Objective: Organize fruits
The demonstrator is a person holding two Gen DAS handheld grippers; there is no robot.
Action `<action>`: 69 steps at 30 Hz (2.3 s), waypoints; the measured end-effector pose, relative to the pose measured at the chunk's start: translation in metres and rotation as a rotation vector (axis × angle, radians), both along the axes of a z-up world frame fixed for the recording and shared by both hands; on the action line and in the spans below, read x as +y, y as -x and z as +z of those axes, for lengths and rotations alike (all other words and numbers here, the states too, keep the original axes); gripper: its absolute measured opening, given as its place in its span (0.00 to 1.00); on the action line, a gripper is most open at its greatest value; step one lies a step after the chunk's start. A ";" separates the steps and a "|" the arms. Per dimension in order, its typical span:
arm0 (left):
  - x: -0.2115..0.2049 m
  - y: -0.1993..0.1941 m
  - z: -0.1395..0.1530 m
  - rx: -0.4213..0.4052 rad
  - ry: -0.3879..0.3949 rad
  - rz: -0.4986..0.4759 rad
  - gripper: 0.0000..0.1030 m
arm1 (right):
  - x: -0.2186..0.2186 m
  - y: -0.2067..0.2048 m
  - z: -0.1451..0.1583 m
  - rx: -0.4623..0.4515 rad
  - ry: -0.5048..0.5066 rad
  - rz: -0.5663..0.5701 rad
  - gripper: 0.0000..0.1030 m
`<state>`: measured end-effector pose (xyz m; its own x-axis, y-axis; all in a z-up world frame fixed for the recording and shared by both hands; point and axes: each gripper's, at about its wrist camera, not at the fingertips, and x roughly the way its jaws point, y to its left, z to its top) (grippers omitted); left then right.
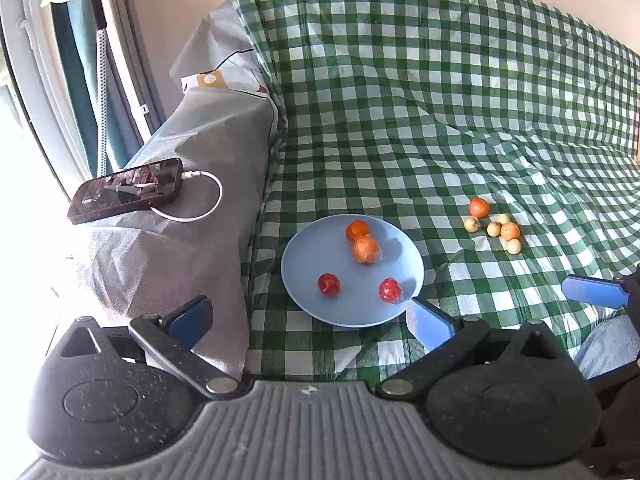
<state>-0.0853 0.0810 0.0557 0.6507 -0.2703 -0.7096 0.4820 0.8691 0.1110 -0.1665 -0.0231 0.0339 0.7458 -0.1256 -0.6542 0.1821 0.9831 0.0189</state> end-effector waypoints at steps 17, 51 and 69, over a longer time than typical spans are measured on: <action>0.000 -0.006 -0.003 0.012 -0.005 -0.001 1.00 | -0.001 -0.005 -0.004 0.022 -0.002 0.004 0.99; -0.016 -0.018 -0.016 0.049 -0.059 -0.016 1.00 | -0.019 -0.010 -0.019 0.025 -0.056 -0.052 0.99; -0.064 -0.041 -0.027 0.073 -0.116 -0.046 1.00 | -0.078 -0.012 -0.041 -0.008 -0.132 -0.198 0.99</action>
<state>-0.0445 0.0174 0.0285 0.5853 -0.2121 -0.7826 0.5314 0.8293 0.1726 -0.1546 -0.1007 -0.0068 0.7200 -0.1842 -0.6691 0.3708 0.9171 0.1466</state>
